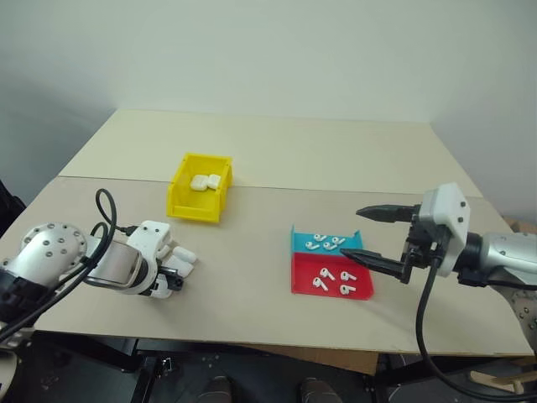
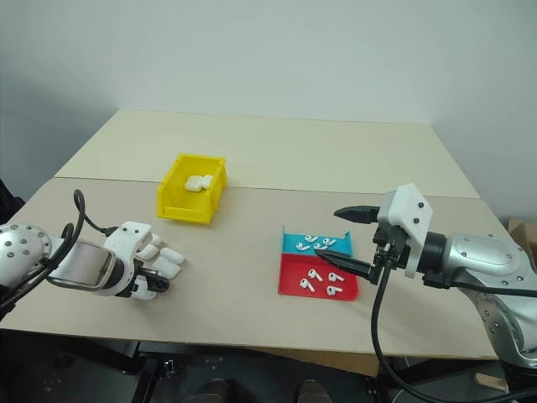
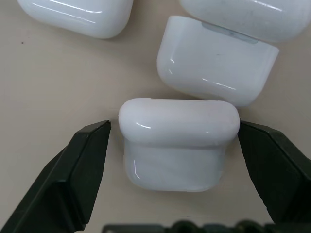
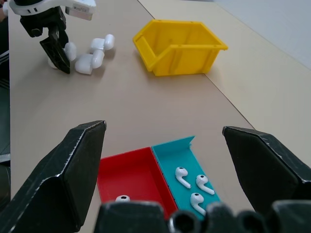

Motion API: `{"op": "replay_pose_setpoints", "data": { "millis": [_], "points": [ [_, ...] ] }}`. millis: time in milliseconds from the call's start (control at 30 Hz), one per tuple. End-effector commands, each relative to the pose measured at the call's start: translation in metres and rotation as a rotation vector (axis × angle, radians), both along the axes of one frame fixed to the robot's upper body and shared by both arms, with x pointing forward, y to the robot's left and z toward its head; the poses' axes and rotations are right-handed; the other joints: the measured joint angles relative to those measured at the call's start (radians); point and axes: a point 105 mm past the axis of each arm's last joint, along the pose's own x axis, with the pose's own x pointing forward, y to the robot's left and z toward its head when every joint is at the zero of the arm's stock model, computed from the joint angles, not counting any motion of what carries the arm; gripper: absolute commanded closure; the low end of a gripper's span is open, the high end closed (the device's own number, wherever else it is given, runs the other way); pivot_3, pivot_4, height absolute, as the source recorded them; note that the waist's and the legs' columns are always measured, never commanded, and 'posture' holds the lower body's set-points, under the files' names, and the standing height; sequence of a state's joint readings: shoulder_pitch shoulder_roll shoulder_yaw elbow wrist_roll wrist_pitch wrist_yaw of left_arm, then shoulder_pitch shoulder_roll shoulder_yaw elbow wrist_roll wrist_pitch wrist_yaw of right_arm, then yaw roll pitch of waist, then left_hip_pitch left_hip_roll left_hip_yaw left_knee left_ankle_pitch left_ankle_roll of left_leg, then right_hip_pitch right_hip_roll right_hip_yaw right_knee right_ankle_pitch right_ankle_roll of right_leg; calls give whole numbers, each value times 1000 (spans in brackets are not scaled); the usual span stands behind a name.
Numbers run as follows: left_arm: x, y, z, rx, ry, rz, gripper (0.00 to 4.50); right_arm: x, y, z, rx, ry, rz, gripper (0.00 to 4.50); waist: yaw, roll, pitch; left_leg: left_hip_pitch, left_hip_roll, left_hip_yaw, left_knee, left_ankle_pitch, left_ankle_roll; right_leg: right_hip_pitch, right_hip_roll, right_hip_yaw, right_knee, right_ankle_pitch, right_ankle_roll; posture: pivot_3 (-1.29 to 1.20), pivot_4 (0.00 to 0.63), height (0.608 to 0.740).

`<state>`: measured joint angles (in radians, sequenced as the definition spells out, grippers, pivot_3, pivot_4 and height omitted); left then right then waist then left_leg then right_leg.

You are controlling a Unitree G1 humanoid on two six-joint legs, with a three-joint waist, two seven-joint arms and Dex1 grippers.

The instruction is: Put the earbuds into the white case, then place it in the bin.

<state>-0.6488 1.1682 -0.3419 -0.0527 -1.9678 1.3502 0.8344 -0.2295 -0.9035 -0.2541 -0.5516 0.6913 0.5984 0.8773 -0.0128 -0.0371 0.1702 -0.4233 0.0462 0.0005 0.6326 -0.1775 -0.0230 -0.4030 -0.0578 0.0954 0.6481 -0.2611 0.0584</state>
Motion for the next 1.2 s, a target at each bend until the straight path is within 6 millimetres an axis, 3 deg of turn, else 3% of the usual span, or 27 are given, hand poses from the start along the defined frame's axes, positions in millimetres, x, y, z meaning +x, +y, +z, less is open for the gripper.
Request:
{"op": "replay_pose_setpoints", "data": {
  "millis": [33, 200, 633, 900, 1033, 1100, 1200],
  "points": [
    [-4, 3, 9, 11, 0, -30, 64, -5, 1, 12, 8, -55, 3, 0, 0, 0, 0, 0, 0, 0, 0, 0, 0, 0, 0, 0, 0, 0, 0, 0, 150, 740],
    [-9, 3, 6, 3, 29, -53, 64, -5, 2, 11, 14, -54, 5, 0, 1, 0, 0, 0, 0, 0, 0, 0, 0, 0, 0, 0, 0, 0, 0, 0, 150, 740],
    [6, -13, 3, -36, 3, -42, 64, -5, 0, 12, 16, -59, 2, 0, 3, 0, 0, 0, 0, 0, 0, 0, 0, 0, 0, 0, 0, 0, 0, 0, 150, 740],
    [3, -12, -1, -34, 23, -50, 64, -6, 0, 12, 17, -62, -2, 0, 4, 1, -1, 1, -1, 0, 0, 0, 0, 1, 0, 0, 0, 0, 0, 0, 150, 740],
    [0, -9, -1, -27, 17, -41, 897, -5, -1, 11, 17, -60, -4, 0, 3, 1, -1, 1, -1, 0, 0, 0, 0, 1, 0, 0, 0, 0, 0, 0, 150, 740],
    [-2, -8, 0, -28, 23, -48, 1569, -5, 0, 11, 18, -61, -3, 0, 3, 1, -1, 1, -1, 0, 0, 0, 0, 1, 0, 0, 0, 0, 0, 0, 150, 740],
    [-3, -6, 2, -24, 9, -47, 1706, -4, 0, 11, 21, -61, -4, 0, -2, 1, -1, 1, -1, 0, 0, 0, 0, 1, 0, 0, 0, 0, 0, 0, 150, 740]
  ]
}}
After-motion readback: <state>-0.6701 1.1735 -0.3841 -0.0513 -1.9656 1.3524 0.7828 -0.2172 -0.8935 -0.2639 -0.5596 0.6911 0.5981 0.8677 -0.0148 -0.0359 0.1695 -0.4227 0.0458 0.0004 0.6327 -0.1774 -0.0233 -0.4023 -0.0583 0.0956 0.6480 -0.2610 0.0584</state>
